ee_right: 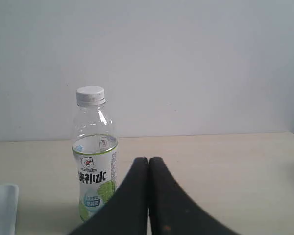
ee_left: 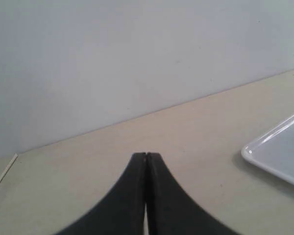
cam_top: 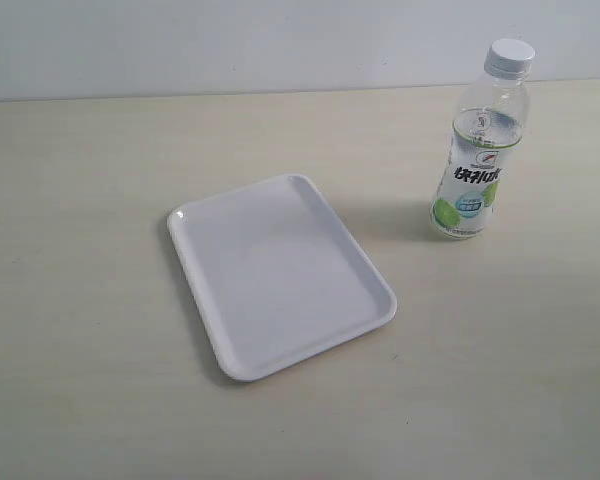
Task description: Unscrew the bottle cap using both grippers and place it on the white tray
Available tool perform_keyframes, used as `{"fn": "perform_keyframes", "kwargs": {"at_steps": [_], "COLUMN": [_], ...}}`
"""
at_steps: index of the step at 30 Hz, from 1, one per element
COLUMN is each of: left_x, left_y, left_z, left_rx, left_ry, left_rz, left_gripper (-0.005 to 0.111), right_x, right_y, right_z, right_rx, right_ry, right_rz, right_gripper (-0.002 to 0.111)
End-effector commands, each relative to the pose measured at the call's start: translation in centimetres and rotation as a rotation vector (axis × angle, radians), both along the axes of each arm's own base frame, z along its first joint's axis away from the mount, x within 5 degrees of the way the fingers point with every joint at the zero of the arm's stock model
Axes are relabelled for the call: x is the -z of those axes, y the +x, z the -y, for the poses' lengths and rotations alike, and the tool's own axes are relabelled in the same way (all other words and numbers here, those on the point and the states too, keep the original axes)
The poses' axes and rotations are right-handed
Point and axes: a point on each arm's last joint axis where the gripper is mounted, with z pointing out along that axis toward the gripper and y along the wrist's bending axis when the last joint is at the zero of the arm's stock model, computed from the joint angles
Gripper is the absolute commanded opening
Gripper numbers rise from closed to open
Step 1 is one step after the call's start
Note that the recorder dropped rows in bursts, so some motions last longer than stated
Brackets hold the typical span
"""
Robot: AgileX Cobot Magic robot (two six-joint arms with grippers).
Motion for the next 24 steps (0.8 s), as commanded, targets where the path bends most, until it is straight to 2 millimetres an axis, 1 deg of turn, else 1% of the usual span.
{"fn": "perform_keyframes", "kwargs": {"at_steps": [1,3,4,5,6,8,10,11,13,16,20,22,24], "left_x": [0.0,0.0,0.0,0.0,0.0,0.0,-0.1,-0.2,-0.3,-0.5,-0.5,-0.6,-0.7], "left_y": [0.0,0.0,-0.1,-0.1,-0.1,-0.1,-0.1,0.0,0.0,0.0,0.0,0.0,0.0], "left_z": [0.0,0.1,0.1,0.2,0.2,0.2,0.2,0.2,0.2,0.1,0.1,0.1,0.1], "left_rx": [-0.002,-0.003,-0.004,-0.005,-0.007,-0.008,-0.006,-0.003,-0.001,0.001,0.001,0.002,0.005], "left_ry": [-0.015,-0.148,-0.289,-0.391,-0.429,-0.434,-0.431,-0.433,-0.439,-0.441,-0.443,-0.444,-0.446], "left_rz": [0.007,-0.009,-0.027,-0.041,-0.046,-0.046,-0.035,-0.021,-0.007,0.011,0.010,0.016,0.034], "left_gripper": [0.000,0.000,0.000,0.000,0.000,0.000,0.000,0.000,0.000,0.000,0.000,0.000,0.000], "right_x": [0.0,0.0,0.0,-0.3,-0.8,-1.7,-2.1,-2.3,-3.2,-3.8,-4.1,-4.5,-4.2], "right_y": [0.0,0.0,0.0,0.0,-0.1,-0.2,-0.3,-0.4,-0.7,-1.0,-1.2,-1.4,-0.5], "right_z": [0.0,0.0,0.0,0.1,0.1,0.1,0.2,0.3,0.4,0.5,0.5,0.6,0.9], "right_rx": [0.008,0.008,0.008,0.011,0.015,0.016,0.006,0.003,-0.002,-0.030,-0.037,-0.039,0.000], "right_ry": [-0.007,-0.007,-0.022,-0.062,-0.073,0.003,0.173,0.219,0.249,0.385,0.407,0.421,0.409], "right_rz": [0.011,0.011,0.015,0.039,0.092,0.202,0.271,0.300,0.404,0.501,0.546,0.596,0.530], "right_gripper": [0.000,0.000,0.000,0.000,0.000,0.000,0.000,0.000,0.000,0.000,0.000,0.000,0.000]}}
